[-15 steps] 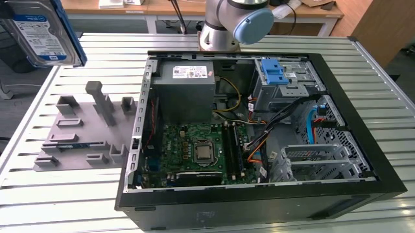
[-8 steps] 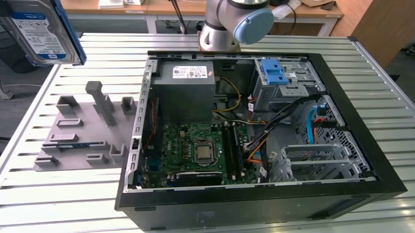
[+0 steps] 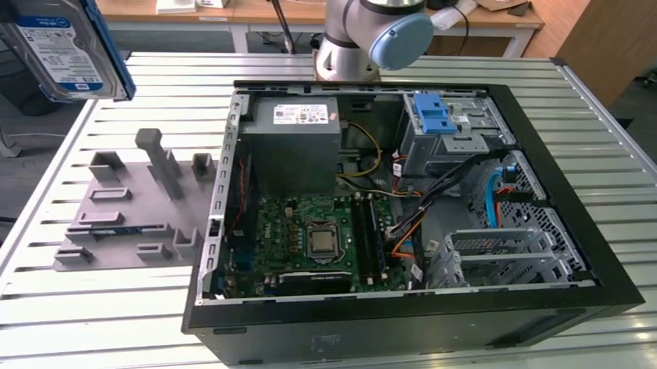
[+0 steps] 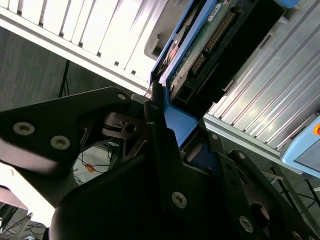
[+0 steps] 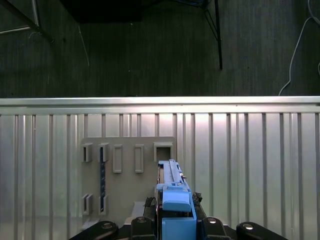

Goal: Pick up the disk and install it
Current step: 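Pick up the disk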

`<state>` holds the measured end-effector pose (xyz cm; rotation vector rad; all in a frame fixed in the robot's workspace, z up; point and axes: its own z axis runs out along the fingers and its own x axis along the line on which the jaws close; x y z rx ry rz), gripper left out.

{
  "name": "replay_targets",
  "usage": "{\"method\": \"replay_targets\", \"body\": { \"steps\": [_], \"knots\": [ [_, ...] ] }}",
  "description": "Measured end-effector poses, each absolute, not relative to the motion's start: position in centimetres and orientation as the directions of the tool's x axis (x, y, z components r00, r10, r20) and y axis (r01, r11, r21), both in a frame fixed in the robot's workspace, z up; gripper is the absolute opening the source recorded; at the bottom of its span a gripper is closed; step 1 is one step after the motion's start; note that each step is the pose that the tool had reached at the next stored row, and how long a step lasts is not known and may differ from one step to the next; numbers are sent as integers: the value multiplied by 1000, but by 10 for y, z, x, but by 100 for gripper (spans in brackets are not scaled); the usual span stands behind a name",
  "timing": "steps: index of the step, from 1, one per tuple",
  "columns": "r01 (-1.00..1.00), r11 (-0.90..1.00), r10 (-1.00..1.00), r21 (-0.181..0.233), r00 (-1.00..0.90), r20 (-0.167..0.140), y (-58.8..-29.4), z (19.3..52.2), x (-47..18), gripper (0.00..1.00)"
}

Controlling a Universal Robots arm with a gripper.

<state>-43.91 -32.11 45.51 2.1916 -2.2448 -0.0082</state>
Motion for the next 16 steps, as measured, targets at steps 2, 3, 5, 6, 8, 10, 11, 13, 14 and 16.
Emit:
{"method": "replay_targets", "body": {
  "steps": [2,3,5,6,8,10,11,13,14,16],
  "knots": [
    [-1000,24,-1000,7,-24,-1,-321,456,-439,36],
    [-1000,24,-1000,7,-24,-1,-321,457,-439,36],
    [-1000,24,-1000,7,-24,-1,-321,458,-439,36],
    [-1000,24,-1000,7,-24,-1,-321,458,-439,36],
    [-1000,24,-1000,7,-24,-1,-321,459,-439,36],
    [-1000,24,-1000,7,-24,-1,-321,460,-439,36],
    [-1000,24,-1000,7,-24,-1,-321,461,-439,36],
    [-1000,24,-1000,7,-24,-1,-320,463,-439,36],
    [-1000,24,-1000,7,-24,-1,-320,464,-439,36],
    [-1000,24,-1000,7,-24,-1,-320,465,-439,36]
  ]
}}
